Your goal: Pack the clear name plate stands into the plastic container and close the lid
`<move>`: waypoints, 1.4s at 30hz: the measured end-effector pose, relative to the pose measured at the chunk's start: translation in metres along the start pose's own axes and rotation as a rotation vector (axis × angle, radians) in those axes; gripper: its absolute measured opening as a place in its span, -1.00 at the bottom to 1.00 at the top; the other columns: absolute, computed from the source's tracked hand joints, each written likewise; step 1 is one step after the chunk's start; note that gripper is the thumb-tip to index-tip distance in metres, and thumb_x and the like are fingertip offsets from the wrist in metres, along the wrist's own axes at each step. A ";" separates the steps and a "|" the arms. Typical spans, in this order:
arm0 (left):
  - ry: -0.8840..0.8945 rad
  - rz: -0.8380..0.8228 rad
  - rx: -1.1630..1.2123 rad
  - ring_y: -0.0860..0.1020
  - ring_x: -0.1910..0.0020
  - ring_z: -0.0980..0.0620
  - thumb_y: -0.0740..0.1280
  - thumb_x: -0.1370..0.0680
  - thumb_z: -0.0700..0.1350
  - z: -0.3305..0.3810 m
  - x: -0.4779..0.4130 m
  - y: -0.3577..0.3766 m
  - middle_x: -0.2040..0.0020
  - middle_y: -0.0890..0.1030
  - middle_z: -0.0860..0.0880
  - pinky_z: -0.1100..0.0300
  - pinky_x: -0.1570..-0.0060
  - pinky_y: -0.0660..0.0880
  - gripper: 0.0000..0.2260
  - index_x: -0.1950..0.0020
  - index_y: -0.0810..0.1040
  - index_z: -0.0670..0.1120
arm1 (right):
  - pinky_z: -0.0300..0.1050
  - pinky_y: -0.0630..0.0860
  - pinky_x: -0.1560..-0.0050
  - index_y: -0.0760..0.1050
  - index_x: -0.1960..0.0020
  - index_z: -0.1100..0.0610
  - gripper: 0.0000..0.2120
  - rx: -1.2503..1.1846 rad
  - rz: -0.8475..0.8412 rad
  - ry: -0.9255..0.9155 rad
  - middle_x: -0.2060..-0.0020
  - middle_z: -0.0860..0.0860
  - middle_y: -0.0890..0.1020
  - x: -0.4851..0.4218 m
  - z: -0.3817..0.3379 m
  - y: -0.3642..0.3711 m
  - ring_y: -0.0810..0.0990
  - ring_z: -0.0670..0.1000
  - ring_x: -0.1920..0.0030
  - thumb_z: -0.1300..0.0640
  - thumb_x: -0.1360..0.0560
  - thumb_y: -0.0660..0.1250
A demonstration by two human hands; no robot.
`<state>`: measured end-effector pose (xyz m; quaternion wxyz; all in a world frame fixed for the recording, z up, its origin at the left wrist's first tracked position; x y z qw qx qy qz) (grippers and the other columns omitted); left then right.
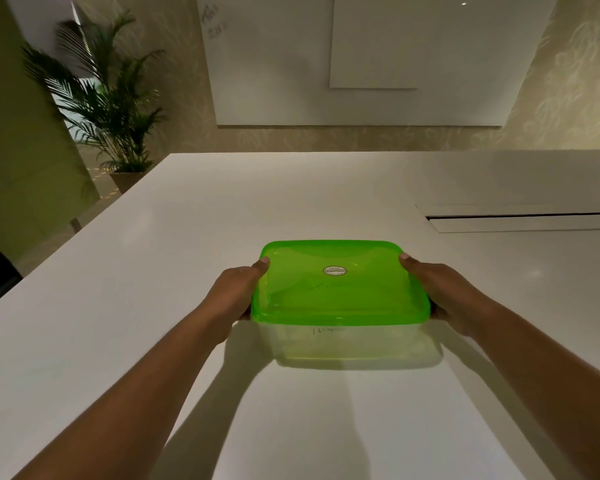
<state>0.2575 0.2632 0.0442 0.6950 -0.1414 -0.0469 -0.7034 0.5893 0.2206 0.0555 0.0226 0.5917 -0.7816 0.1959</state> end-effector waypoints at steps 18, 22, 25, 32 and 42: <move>0.143 0.120 -0.141 0.49 0.56 0.08 0.06 -0.60 0.31 -0.021 0.012 -0.036 0.59 0.51 0.05 0.18 0.39 0.42 -0.41 0.40 0.43 -0.10 | 0.18 0.54 0.23 0.38 0.45 0.22 -0.46 0.101 0.504 -0.321 0.50 0.22 0.48 0.041 -0.018 -0.046 0.47 0.14 0.42 -0.22 -0.43 0.30; 0.366 0.159 -0.302 0.54 0.41 0.01 0.17 -0.58 0.29 -0.015 0.019 -0.075 0.40 0.57 -0.04 0.00 0.29 0.49 -0.50 0.29 0.43 -0.12 | 0.03 0.44 0.34 0.33 0.43 0.21 -0.51 0.128 0.629 -0.586 0.55 0.16 0.41 0.098 -0.056 -0.023 0.35 0.08 0.49 -0.14 -0.44 0.30; 0.501 0.207 -0.581 0.54 0.36 0.22 0.18 -0.56 0.29 -0.013 0.025 -0.107 0.33 0.56 0.06 0.16 0.36 0.42 -0.60 0.20 0.46 -0.02 | -0.19 0.26 0.43 0.30 0.43 0.19 -0.56 0.153 0.654 -0.897 0.58 0.13 0.31 0.161 -0.090 0.033 0.25 -0.03 0.50 -0.03 -0.49 0.32; 0.629 0.208 -0.893 0.55 -0.22 0.00 0.25 -0.53 0.25 -0.040 0.023 -0.179 -0.25 0.60 0.02 0.10 -0.10 0.43 -0.51 -0.31 0.49 -0.05 | -0.04 0.47 0.34 0.44 0.31 0.10 -0.73 0.485 0.233 -1.041 0.41 -0.03 0.51 0.191 -0.094 0.260 0.49 -0.01 0.38 -0.01 -0.50 0.32; 0.544 0.153 -1.067 0.14 -0.56 -0.10 0.02 -0.60 0.26 -0.069 0.024 -0.193 -0.58 0.24 -0.12 0.00 -0.51 0.13 -0.35 -0.52 0.26 -0.15 | -0.06 0.07 -0.48 0.10 -0.55 0.11 -0.29 0.954 0.105 -0.577 -0.55 0.05 0.17 0.092 -0.027 0.328 0.08 0.01 -0.54 -0.26 -0.54 0.13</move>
Point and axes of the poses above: each hand's wrist, its own x-axis away from the middle knuckle, its own y-axis out of the palm, z = x × y, the point moved 9 cm from there along -x, towards the middle knuckle
